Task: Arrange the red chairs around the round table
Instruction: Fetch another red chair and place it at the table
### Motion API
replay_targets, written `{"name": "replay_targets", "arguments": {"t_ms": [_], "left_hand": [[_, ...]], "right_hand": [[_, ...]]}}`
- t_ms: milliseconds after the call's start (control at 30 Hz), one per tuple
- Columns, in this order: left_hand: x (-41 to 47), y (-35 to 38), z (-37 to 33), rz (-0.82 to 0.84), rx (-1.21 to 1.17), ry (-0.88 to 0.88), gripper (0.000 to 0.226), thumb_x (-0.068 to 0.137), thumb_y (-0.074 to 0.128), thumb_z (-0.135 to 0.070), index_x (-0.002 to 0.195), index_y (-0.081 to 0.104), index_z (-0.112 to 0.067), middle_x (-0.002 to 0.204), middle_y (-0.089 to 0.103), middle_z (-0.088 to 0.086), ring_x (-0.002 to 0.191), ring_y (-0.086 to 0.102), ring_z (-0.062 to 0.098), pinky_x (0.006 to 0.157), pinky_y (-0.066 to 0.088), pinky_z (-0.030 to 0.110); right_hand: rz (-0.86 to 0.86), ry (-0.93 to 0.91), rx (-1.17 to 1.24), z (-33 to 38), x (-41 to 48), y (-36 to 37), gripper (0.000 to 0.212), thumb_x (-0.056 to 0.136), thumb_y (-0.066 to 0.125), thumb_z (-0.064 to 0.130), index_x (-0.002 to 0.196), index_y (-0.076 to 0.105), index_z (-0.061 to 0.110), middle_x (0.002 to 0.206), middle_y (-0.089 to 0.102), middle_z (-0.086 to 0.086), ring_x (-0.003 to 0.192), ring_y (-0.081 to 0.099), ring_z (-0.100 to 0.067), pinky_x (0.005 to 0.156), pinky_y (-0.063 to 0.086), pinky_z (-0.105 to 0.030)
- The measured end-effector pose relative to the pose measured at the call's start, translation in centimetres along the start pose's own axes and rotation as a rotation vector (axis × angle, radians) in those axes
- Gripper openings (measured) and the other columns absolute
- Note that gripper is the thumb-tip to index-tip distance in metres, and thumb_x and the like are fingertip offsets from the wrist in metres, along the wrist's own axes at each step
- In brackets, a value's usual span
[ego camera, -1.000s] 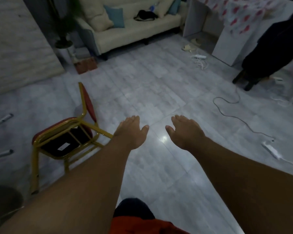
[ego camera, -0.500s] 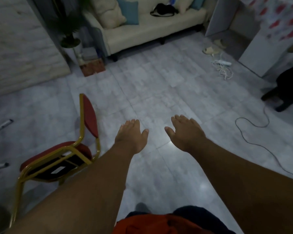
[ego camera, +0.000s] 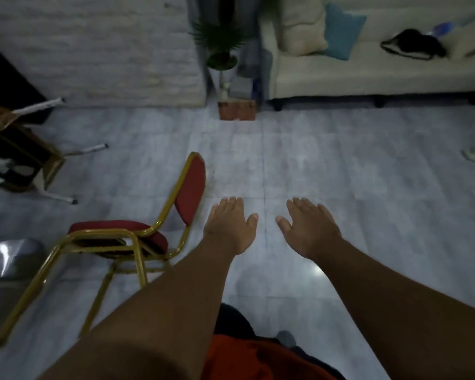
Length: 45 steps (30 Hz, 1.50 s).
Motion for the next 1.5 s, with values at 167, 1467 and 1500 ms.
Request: {"name": "replay_targets", "arguments": {"t_ms": [167,1467,1500], "left_hand": [[4.3,-2.2,1.8,-0.072,-0.092,-0.140,0.069,0.106,0.033,-0.049,0.159,0.022,-0.007,0.168,0.021,0.013,0.157,0.013,0.029,0.127,0.005,0.041],[44.5,-6.6,28.7,-0.190,-0.536,-0.977,0.077,0.094,0.031,-0.054,0.145,0.047,0.000,0.148,0.052,0.022,0.139,0.044,0.042,0.118,0.031,0.049],[45.4,-5.5,29.0,-0.170,-0.560,-0.991,0.075,0.095,0.033,-0.053,0.148,0.045,-0.001,0.150,0.050,0.020,0.142,0.042,0.040,0.120,0.029,0.048]], "right_hand": [[0.011,-0.150,-0.051,2.2,7.7,-2.6,0.066,0.102,0.025,0.054,0.156,0.025,0.015,0.165,0.023,-0.004,0.153,0.015,-0.019,0.124,0.010,-0.043],[0.465,-1.008,-0.514,32.5,66.6,-0.3,0.056,0.099,0.044,0.042,0.148,0.040,0.015,0.155,0.040,-0.008,0.146,0.028,-0.026,0.121,0.016,-0.041],[0.473,-1.019,-0.511,32.5,67.7,0.6,0.055,0.099,0.046,0.041,0.147,0.042,0.015,0.154,0.042,-0.008,0.145,0.031,-0.026,0.121,0.017,-0.041]]}}
Point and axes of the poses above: each hand's wrist, its own x-axis towards the middle knuckle, its own y-axis out of the palm, z = x × y, the point moved 2 cm from there along x, towards the middle knuckle
